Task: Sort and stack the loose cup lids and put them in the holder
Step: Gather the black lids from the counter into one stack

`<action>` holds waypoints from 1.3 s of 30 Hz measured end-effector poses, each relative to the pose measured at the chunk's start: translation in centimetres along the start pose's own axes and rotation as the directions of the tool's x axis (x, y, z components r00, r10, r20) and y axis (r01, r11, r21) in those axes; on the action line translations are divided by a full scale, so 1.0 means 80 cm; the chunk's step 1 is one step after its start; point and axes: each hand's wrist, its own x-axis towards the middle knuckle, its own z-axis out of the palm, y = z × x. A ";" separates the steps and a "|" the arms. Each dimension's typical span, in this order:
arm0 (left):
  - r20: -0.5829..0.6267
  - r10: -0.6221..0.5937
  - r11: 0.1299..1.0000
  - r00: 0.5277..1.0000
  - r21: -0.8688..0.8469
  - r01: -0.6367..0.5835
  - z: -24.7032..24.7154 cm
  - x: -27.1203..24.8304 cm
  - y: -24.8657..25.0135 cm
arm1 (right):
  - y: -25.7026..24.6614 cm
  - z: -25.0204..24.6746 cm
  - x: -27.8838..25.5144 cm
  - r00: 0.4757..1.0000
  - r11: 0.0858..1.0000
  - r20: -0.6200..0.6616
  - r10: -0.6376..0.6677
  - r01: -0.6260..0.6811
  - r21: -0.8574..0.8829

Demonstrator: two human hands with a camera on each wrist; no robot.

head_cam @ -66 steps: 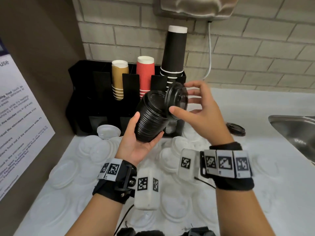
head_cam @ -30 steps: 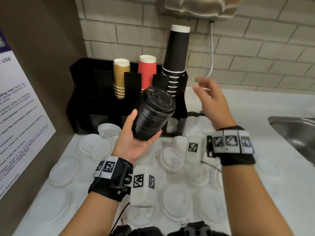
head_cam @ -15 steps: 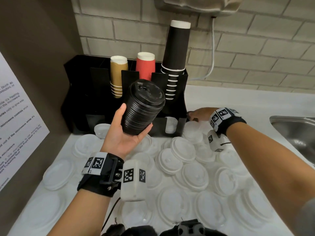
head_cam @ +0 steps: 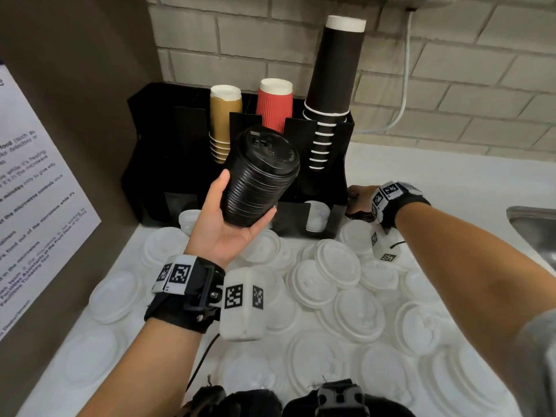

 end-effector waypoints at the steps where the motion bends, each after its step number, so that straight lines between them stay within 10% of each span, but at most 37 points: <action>1: 0.003 -0.001 1.000 1.000 0.005 0.001 0.000 0.000 -0.001 | 0.000 0.000 -0.001 1.000 1.000 0.003 0.011 -0.011 0.011; 10: 0.022 -0.023 1.000 0.999 -0.003 0.023 0.004 -0.001 -0.010 | 0.022 -0.076 -0.078 0.948 0.800 -0.237 0.210 -0.027 0.599; 19: -0.017 -0.070 0.997 0.997 -0.024 0.069 0.006 -0.015 -0.033 | -0.075 -0.046 -0.252 0.712 0.173 -0.702 0.025 0.689 0.704; 28: -0.026 -0.056 0.998 0.998 0.013 0.057 0.013 -0.018 -0.039 | -0.136 -0.016 -0.262 0.545 0.311 -0.837 0.048 0.788 0.531; 39: -0.004 -0.090 0.993 0.996 0.074 0.090 0.005 -0.014 -0.043 | -0.135 -0.027 -0.263 0.576 0.357 -0.817 0.016 0.760 0.543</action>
